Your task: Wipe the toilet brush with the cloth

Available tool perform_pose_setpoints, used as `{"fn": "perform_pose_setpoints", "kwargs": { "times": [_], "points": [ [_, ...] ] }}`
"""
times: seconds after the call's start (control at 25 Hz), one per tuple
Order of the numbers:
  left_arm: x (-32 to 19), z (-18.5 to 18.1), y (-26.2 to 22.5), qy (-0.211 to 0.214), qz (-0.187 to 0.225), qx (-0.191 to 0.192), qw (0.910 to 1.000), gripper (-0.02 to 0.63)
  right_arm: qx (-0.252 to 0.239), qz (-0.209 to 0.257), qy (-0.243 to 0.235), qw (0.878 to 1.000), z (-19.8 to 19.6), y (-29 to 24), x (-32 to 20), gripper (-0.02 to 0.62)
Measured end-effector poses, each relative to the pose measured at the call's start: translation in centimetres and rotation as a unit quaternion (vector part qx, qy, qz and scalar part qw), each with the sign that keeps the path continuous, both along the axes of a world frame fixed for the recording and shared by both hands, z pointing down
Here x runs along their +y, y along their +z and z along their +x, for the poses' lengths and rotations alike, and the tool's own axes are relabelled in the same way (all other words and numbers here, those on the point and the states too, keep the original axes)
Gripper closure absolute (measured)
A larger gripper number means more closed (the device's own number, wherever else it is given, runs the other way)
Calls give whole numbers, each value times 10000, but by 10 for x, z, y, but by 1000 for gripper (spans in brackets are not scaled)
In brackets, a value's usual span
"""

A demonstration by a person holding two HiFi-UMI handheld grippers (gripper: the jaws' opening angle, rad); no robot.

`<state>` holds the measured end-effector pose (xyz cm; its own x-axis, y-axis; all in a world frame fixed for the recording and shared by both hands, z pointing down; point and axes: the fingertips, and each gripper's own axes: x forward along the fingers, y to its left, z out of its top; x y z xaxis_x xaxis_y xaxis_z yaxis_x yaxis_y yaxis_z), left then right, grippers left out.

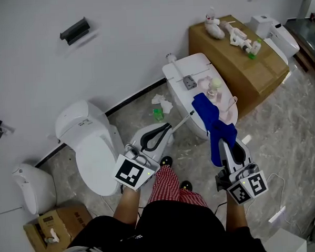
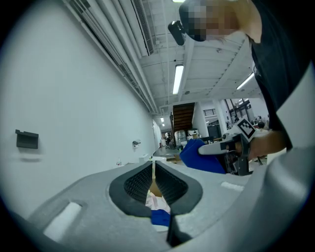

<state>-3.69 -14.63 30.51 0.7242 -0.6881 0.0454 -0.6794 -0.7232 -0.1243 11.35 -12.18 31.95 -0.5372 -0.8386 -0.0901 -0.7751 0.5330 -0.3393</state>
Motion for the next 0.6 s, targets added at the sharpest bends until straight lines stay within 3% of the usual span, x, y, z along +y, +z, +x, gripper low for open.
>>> {"fn": "perform_pose_setpoints", "kwargs": {
  "times": [0.6],
  "points": [
    [-82,18,48,767,-461,-81,9960,600,-174,-384,562,9975,3,39,-56,531]
  ]
}}
